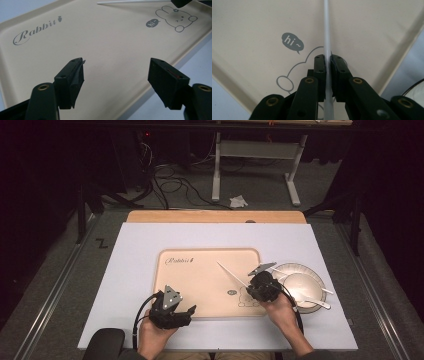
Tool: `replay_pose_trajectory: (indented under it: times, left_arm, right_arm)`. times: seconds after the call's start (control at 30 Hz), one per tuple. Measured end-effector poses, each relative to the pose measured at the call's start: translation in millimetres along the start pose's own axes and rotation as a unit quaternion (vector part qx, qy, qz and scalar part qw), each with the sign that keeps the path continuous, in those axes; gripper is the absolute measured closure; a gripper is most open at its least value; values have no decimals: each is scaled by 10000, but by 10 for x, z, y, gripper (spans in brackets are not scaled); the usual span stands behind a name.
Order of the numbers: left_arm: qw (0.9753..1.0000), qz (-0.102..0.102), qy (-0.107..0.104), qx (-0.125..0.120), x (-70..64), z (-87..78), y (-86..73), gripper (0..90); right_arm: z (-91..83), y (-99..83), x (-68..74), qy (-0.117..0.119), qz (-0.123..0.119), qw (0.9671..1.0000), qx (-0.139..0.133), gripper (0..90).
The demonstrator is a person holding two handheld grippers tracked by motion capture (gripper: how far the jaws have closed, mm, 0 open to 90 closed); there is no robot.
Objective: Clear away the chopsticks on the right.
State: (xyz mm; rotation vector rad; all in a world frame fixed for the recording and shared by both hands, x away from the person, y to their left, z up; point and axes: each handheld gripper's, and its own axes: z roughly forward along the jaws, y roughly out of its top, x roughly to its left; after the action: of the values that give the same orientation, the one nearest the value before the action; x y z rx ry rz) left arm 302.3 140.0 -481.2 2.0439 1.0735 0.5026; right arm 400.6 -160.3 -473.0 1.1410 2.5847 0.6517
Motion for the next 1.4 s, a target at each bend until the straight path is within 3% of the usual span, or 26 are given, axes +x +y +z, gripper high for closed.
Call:
replay_pose_trajectory:
  times: [0.47, 0.83, 1.4]
  left_arm:
    - [10000, -23, 12, 10, 6, -12, -14, 292]
    - [10000, -20, -2, 11, 4, -10, -13, 292]
    - [10000, -12, 18, -6, 13, -16, -8, 291]
  right_arm:
    - [142, 18, 8, 61, -5, 9996, 261, 845]
    - [153, 13, 15, 86, -20, 9997, 248, 825]
    - [141, -9, -26, -156, 43, 9996, 240, 841]
